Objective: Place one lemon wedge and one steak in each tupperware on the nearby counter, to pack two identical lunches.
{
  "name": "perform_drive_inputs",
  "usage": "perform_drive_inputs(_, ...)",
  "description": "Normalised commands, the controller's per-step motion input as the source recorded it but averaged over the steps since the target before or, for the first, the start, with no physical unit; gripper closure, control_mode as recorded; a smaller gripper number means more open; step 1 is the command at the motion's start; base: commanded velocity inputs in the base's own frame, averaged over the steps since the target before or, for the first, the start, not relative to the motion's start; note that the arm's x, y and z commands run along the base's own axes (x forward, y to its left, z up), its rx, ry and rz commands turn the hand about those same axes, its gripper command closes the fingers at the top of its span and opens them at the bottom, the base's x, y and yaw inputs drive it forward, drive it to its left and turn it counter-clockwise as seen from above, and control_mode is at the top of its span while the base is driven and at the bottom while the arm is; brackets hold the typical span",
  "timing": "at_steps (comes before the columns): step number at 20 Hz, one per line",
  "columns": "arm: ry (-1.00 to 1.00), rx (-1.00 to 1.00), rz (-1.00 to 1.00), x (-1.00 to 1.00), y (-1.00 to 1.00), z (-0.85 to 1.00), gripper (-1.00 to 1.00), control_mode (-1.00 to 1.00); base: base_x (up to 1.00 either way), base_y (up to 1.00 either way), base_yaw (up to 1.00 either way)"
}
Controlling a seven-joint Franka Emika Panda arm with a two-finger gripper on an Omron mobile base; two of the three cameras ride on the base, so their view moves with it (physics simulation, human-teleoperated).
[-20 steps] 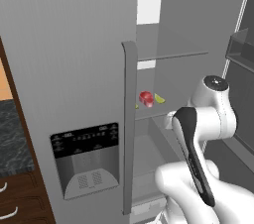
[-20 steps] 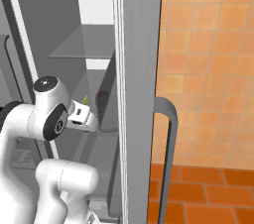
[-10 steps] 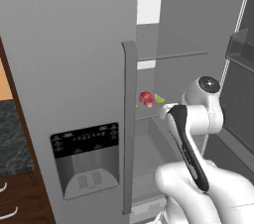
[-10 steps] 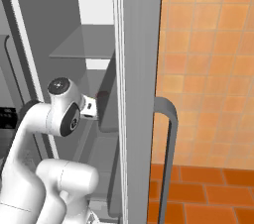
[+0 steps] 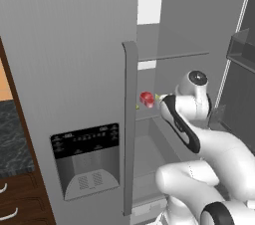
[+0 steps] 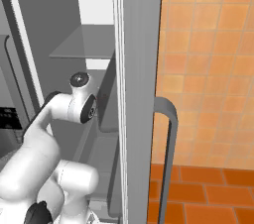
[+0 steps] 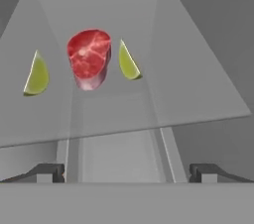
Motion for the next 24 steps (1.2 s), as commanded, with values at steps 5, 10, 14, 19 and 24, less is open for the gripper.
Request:
perform_drive_inputs(5, 0.01, 0.0, 0.01, 0.64, -0.16, -0.01, -1.0, -1.0, 0.0, 0.0, 0.0)
perform_drive_inputs(10, 0.05, 0.0, 0.01, 0.67, -0.17, -0.18, -1.0, -1.0, 0.0, 0.0, 0.0)
perform_drive_inputs(14, 0.0, 0.0, 0.0, 0.57, -0.01, -0.05, -1.0, -1.0, 0.0, 0.0, 0.0)
perform_drive_inputs(19, 0.03, 0.0, 0.03, 0.48, 0.0, -0.14, -1.0, -1.0, 0.0, 0.0, 0.0)
perform_drive_inputs(24, 0.06, 0.0, 0.07, 0.48, 0.0, -0.32, -1.0, -1.0, 0.0, 0.0, 0.0)
